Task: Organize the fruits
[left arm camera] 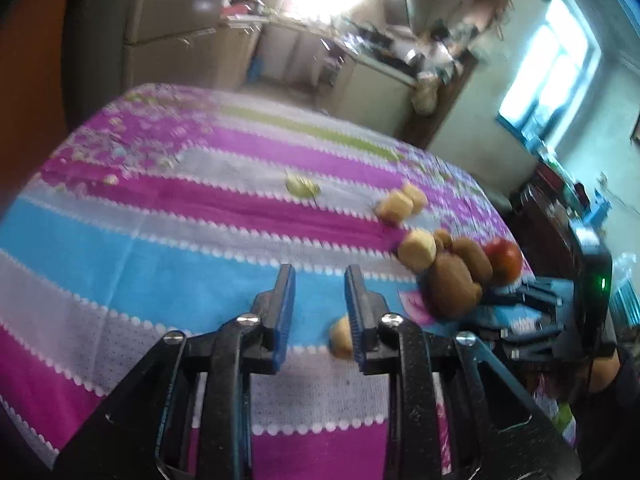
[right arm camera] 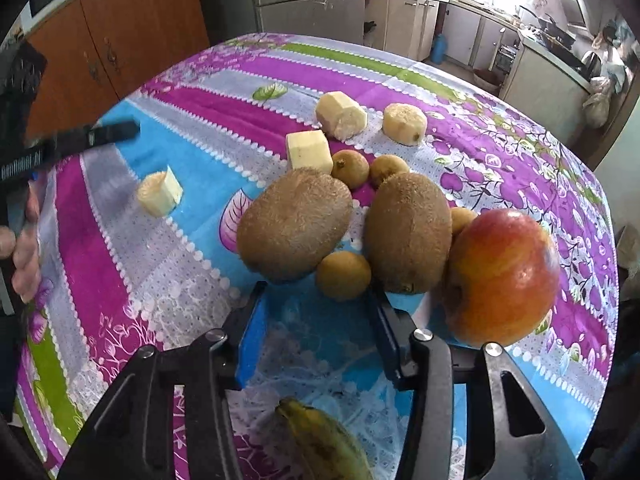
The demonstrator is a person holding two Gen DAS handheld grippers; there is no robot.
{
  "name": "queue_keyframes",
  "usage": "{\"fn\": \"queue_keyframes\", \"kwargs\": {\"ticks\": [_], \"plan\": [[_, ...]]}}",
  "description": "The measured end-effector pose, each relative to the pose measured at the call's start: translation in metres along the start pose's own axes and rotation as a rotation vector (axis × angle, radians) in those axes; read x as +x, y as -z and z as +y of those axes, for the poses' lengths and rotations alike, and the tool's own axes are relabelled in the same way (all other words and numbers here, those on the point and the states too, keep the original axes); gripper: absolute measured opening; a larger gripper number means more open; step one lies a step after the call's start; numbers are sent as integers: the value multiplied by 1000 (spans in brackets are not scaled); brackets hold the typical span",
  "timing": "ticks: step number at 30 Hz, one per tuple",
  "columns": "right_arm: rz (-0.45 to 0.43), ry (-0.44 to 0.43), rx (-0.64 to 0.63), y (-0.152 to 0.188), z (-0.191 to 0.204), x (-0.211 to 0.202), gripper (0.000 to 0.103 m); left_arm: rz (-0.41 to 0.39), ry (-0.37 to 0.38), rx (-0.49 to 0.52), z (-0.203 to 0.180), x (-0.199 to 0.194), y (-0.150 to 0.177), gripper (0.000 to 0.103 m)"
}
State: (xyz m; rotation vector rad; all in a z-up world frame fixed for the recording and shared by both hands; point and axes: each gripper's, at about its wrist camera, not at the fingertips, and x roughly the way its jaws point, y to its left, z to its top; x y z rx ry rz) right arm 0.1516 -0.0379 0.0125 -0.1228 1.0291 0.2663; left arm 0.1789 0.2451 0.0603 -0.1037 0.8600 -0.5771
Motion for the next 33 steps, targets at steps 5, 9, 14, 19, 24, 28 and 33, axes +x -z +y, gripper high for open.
{"fn": "queue_keyframes", "kwargs": {"ticks": [5, 9, 14, 19, 24, 28, 33], "plan": [[-7, -4, -27, 0, 0, 2, 53, 9, 6, 61, -17, 2, 6, 50], [-14, 11, -34, -1, 1, 3, 50, 12, 4, 60, -15, 1, 8, 50], [-34, -4, -3, 7, -8, -6, 27, 1, -15, 44, -8, -2, 8, 52], [-57, -14, 2, 19, -8, -22, 27, 14, -19, 47, -7, 1, 9, 52], [-202, -69, 50, 42, 3, -77, 27, 56, 13, 106, -14, 5, 13, 62], [-291, -111, 115, 65, 11, -100, 27, 91, -10, 151, -24, 19, 21, 66], [-330, -97, 131, 69, 18, -103, 27, 62, -32, 154, -29, 21, 22, 65]]}}
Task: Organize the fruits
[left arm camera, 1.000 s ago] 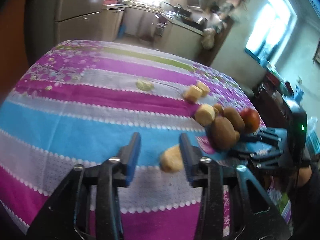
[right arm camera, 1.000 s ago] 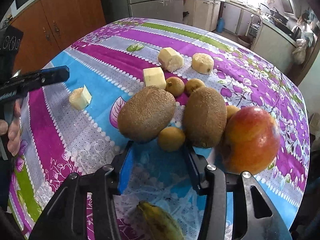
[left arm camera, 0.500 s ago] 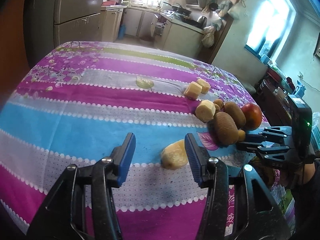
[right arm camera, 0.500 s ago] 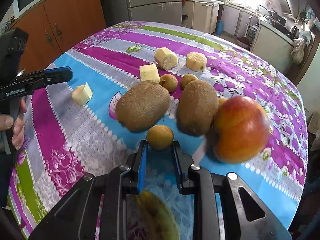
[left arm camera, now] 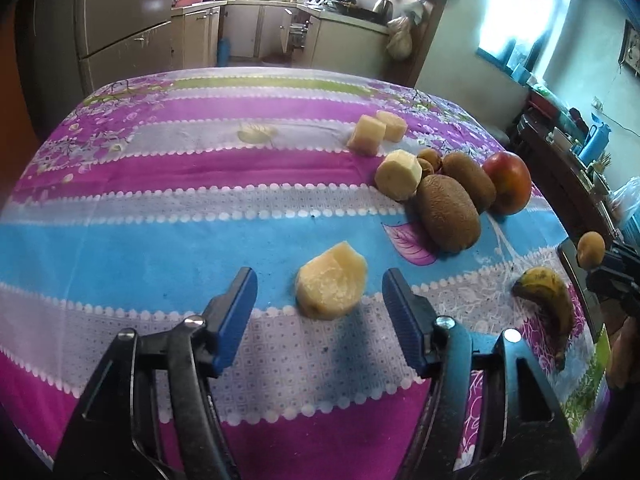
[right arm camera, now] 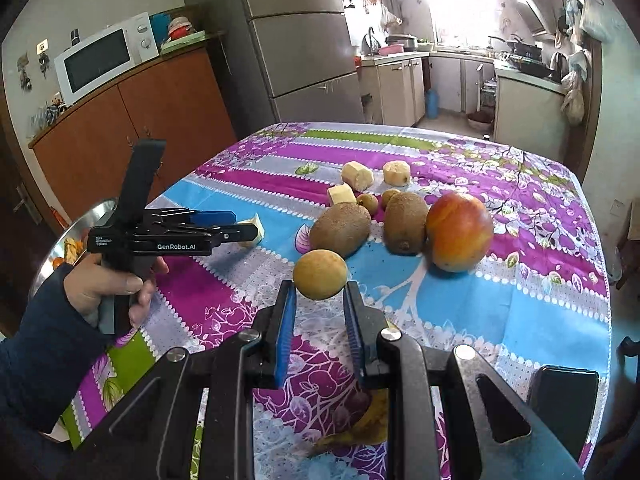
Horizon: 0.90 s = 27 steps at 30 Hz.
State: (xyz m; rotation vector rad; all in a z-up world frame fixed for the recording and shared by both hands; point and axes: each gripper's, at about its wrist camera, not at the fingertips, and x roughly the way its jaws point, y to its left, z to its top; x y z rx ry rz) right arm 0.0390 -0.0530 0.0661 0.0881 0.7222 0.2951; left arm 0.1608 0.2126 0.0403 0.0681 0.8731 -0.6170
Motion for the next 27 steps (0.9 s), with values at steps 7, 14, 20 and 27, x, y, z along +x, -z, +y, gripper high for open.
{"fn": "queue_keyframes", "kwargs": {"ticks": [7, 14, 20, 27], "plan": [[-12, -1, 31, 4, -6, -1, 27, 57, -40, 65, -15, 11, 0, 49], [-30, 9, 26, 4, -3, -4, 27, 60, -73, 83, -18, 11, 1, 35], [-48, 29, 12, 1, -1, -8, 27, 4, -63, 88, -27, -7, -2, 35], [-87, 53, -27, -7, 15, -22, 27, -148, -29, 87, -44, -74, -11, 35]]}}
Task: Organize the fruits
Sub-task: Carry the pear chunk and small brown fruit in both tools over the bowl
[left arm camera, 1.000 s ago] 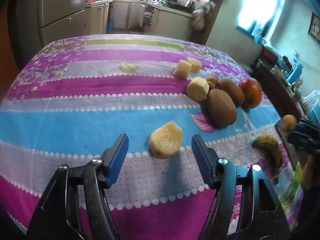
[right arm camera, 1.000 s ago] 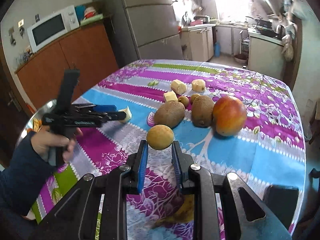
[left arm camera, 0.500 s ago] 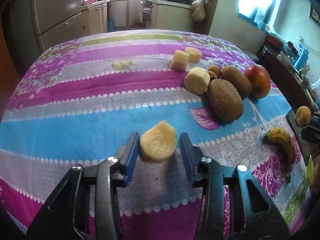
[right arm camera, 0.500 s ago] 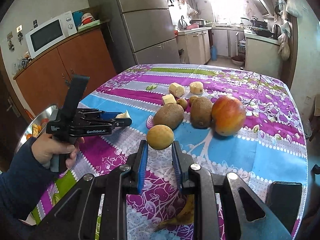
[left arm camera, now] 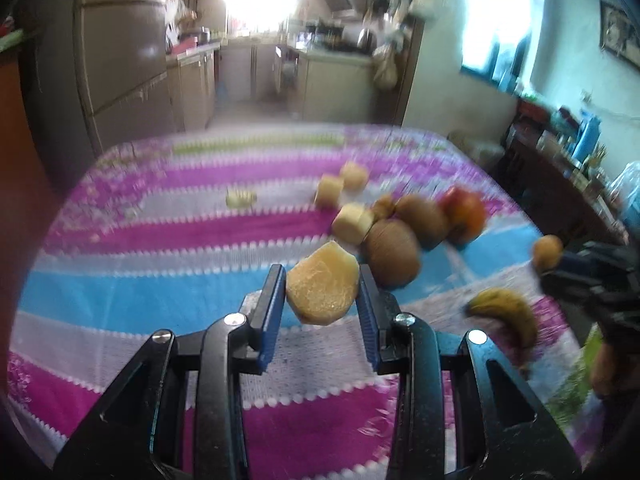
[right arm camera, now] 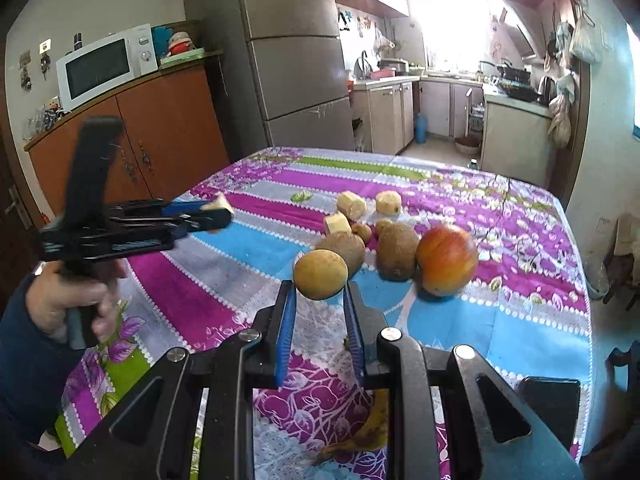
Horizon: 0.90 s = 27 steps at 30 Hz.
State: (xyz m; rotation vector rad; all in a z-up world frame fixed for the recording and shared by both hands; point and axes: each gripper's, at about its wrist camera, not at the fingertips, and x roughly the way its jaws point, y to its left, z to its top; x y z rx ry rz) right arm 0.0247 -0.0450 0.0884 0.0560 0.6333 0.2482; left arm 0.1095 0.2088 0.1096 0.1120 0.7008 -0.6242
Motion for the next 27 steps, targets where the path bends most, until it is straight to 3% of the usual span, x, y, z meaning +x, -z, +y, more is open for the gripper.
{"fn": "queue_keyframes", "kwargs": {"ticks": [7, 11, 20, 27], "plan": [[-35, -22, -50, -18, 38, -11, 27, -121, -7, -12, 5, -78, 1, 35], [-64, -58, -103, -34, 73, -18, 27, -185, -51, -30, 21, -124, 6, 35], [-102, -204, -231, -71, 179, -13, 27, -292, -235, -152, 100, -223, 39, 35], [-63, -335, -326, -83, 268, 14, 27, -285, -364, -285, 165, -264, 85, 36]]}}
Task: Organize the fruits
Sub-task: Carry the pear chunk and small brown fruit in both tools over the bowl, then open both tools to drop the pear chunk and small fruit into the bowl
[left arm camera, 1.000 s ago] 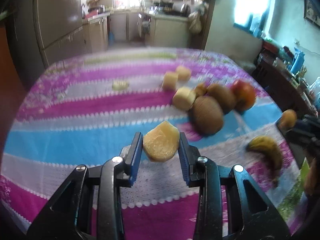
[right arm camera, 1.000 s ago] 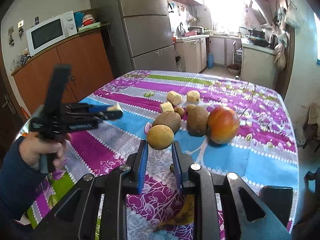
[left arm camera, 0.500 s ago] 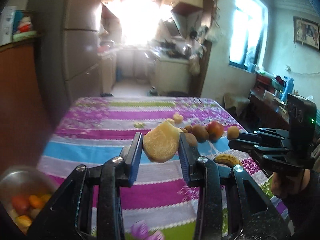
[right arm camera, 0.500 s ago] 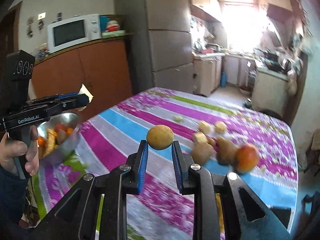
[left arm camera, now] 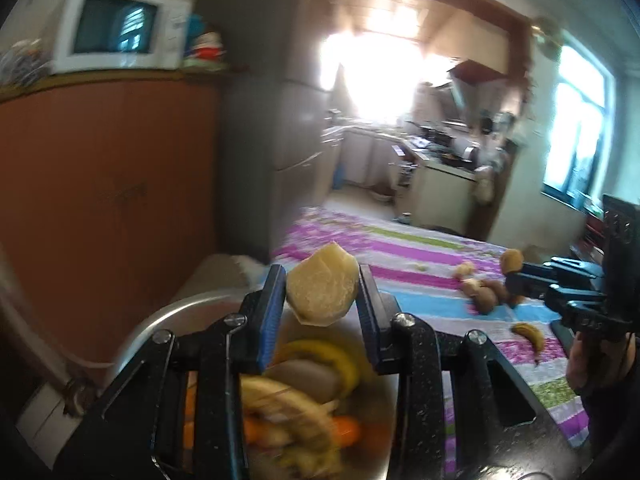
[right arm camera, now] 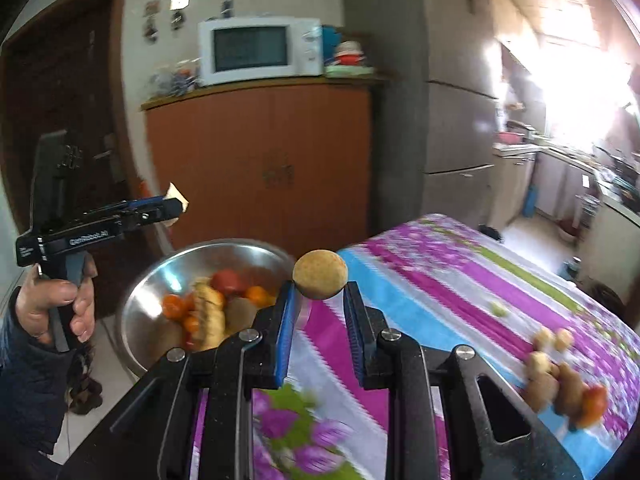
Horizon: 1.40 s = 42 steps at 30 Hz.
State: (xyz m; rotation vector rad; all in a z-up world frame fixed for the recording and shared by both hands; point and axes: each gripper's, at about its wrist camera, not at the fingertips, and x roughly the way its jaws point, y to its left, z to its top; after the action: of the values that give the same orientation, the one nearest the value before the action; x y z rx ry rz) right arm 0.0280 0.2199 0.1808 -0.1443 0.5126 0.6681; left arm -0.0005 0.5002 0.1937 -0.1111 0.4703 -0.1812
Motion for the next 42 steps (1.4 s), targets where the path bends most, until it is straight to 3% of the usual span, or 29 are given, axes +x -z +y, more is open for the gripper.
{"fn": "queue_keyframes", "kwargs": {"ticks": [5, 14, 26, 29, 36, 39, 40, 42], "plan": [[86, -92, -36, -7, 36, 53, 27, 61, -50, -51, 33, 8, 17, 36], [228, -149, -78, 2, 70, 125, 27, 196, -42, -50, 47, 34, 44, 36], [325, -169, -77, 14, 69, 158, 28, 249, -34, -55, 58, 37, 56, 36], [328, -173, -69, 15, 69, 160, 28, 253, -35, -59, 60, 40, 53, 38], [273, -166, -29, 11, 57, 147, 34, 237, -57, -61, 58, 39, 49, 62], [220, -141, -4, 12, 46, 127, 49, 218, -58, -58, 53, 36, 45, 70], [198, -125, 5, 14, 42, 117, 60, 211, -55, -55, 50, 35, 44, 72], [156, -97, 31, 23, 25, 93, 61, 192, -45, -43, 42, 32, 39, 73]]}}
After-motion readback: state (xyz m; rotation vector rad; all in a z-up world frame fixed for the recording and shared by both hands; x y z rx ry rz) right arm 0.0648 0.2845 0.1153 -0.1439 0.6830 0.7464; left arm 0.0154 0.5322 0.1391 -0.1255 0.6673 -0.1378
